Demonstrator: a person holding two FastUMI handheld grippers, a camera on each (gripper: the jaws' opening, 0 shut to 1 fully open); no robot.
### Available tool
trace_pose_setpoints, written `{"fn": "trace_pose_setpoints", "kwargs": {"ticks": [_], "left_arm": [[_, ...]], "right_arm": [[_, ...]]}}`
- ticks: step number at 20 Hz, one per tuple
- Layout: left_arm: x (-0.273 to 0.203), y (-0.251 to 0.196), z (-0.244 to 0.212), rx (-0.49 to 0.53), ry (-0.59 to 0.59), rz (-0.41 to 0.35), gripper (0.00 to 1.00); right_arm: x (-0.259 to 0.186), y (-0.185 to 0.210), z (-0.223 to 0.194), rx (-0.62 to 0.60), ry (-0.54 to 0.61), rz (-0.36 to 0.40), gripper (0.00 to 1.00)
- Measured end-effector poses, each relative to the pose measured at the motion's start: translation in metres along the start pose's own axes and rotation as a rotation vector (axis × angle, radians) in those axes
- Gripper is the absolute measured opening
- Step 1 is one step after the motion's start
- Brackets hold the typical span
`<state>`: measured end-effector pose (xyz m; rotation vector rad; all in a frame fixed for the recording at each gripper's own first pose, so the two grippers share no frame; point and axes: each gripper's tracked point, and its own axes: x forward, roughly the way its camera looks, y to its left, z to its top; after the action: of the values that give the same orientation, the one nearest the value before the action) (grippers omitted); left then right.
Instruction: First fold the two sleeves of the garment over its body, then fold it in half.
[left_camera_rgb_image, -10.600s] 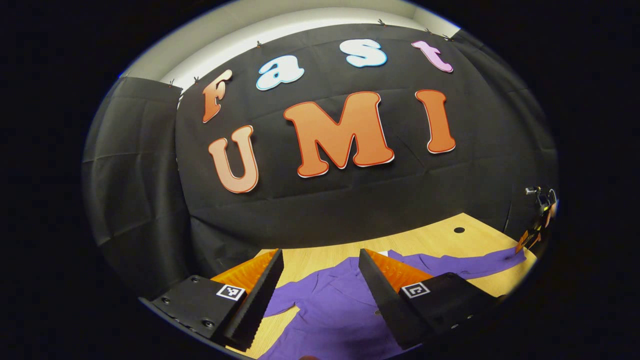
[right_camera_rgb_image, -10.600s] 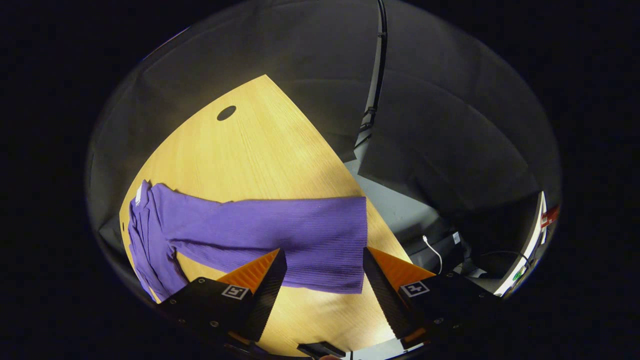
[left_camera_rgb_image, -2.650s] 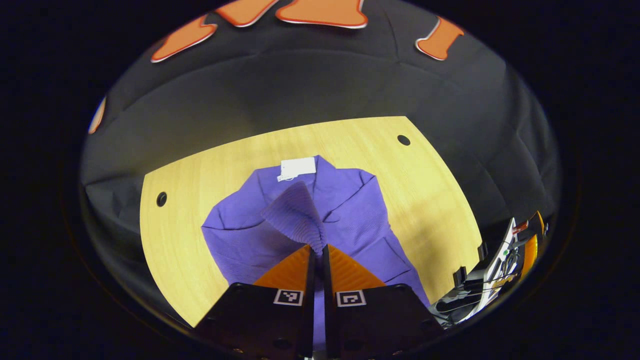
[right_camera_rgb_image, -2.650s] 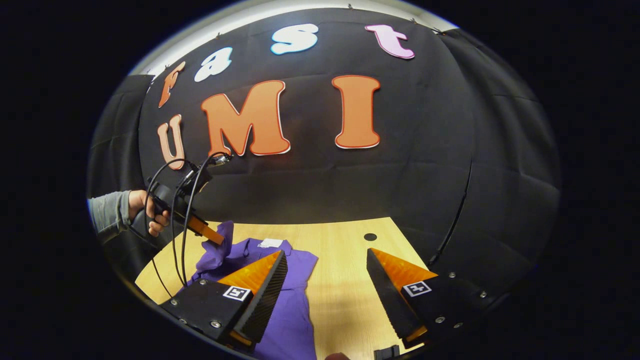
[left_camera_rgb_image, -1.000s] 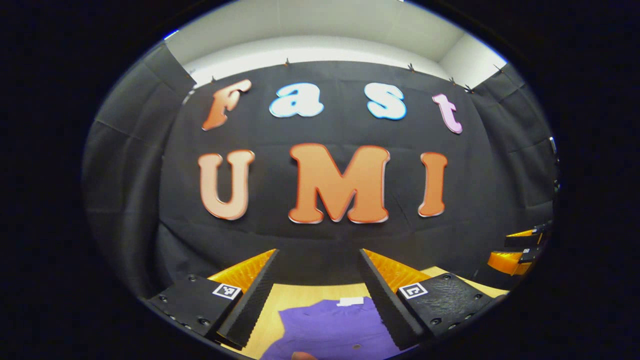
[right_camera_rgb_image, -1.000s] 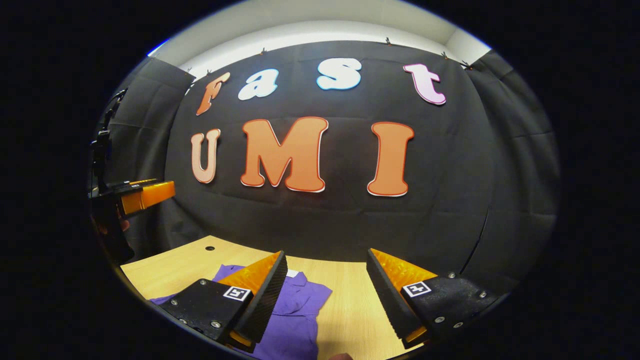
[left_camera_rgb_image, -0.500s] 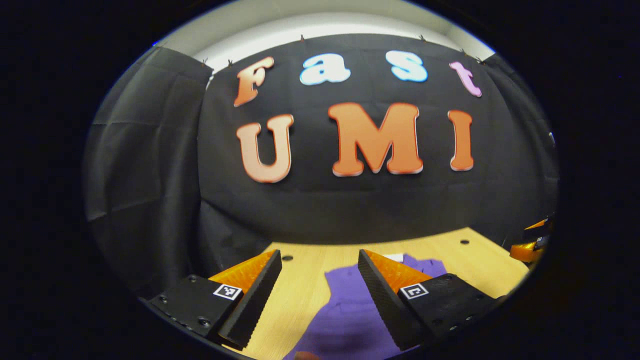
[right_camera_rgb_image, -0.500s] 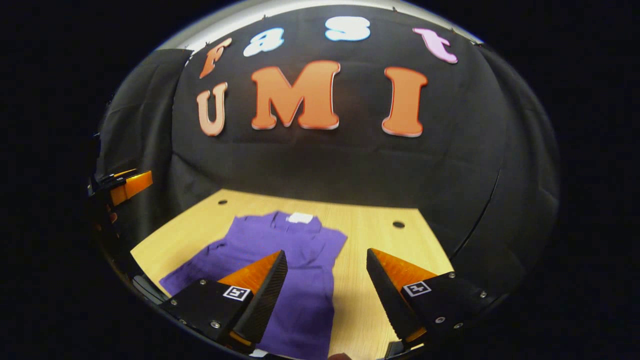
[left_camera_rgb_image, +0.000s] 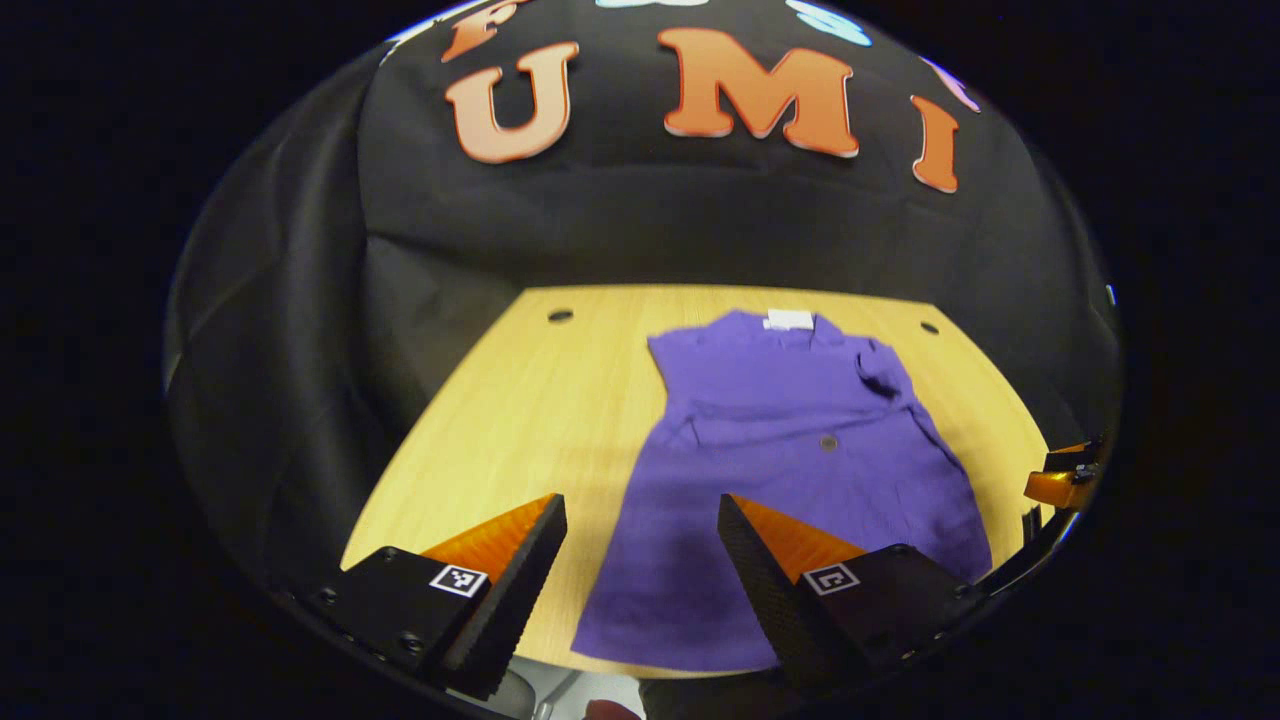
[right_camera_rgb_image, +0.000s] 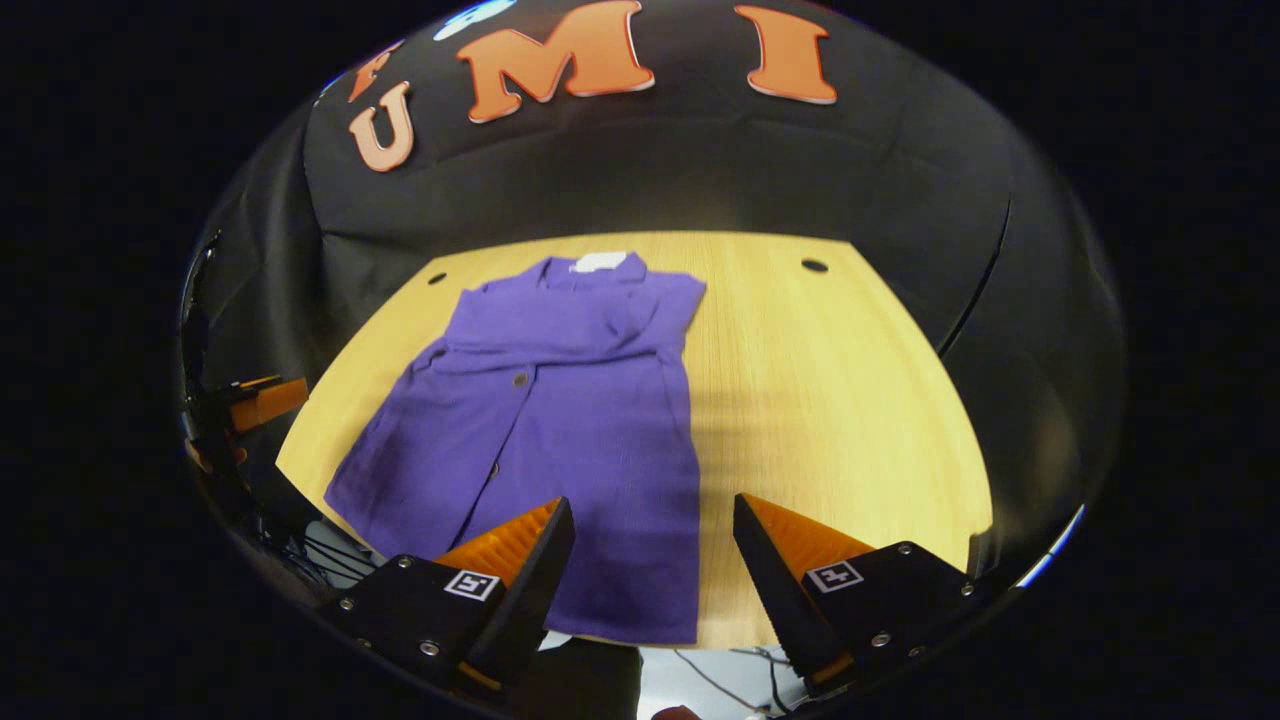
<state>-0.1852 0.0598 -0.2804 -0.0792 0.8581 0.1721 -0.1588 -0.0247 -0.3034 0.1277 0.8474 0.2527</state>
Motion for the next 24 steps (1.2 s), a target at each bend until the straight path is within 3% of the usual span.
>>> {"fn": "trace_pose_setpoints", "kwargs": {"ticks": [5,10,14,21,22,23,24], "left_arm": [[0.020,0.005,-0.089,0.036,0.278,-0.031,0.99],[0.025,0.008,-0.129,0.038,0.475,-0.059,0.99],[0.051,0.010,-0.148,0.085,0.583,-0.047,0.99],[0.080,-0.003,-0.138,0.097,0.662,-0.111,0.97],[0.082,-0.004,-0.139,0.106,0.677,-0.115,0.96],[0.081,-0.004,-0.140,0.113,0.696,-0.116,0.96],[0.082,-0.006,-0.141,0.107,0.719,-0.116,0.95]], "right_arm": [[0.017,-0.003,-0.051,0.011,0.177,-0.009,0.96],[0.024,-0.005,-0.094,0.054,0.315,-0.018,0.96],[0.026,-0.003,-0.118,0.064,0.399,-0.019,0.96],[0.030,-0.007,-0.135,0.038,0.483,-0.054,0.93],[0.030,-0.009,-0.135,0.020,0.489,-0.063,0.89],[0.031,-0.006,-0.135,0.019,0.497,-0.058,0.74],[0.032,-0.004,-0.136,0.033,0.499,-0.053,0.78]]}}
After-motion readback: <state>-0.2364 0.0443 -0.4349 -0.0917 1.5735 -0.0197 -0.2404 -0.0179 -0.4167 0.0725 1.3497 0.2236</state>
